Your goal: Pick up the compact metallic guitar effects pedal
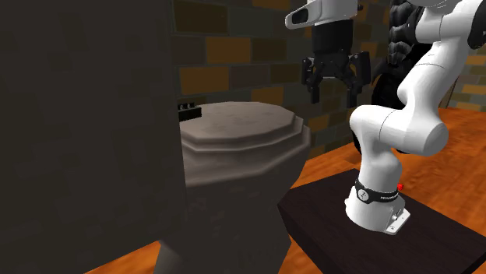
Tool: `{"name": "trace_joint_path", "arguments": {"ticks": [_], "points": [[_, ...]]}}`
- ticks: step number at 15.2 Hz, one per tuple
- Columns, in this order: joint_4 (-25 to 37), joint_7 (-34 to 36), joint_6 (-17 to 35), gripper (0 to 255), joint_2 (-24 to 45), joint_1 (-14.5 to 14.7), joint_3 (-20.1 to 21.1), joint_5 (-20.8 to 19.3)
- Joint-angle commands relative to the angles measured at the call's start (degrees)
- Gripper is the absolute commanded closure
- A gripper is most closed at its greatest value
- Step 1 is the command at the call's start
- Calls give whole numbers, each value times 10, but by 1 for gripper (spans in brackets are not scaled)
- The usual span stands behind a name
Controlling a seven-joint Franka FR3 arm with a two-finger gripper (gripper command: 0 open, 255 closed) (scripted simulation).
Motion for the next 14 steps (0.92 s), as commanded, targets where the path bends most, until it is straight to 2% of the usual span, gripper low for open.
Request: {"name": "trace_joint_path", "arguments": {"ticks": [1,7,14], "points": [[0,0,0,0,0,0,0,0],[111,73,24,0,137,-31,-11,23],[258,151,24,0,287,-62,-37,50]]}}
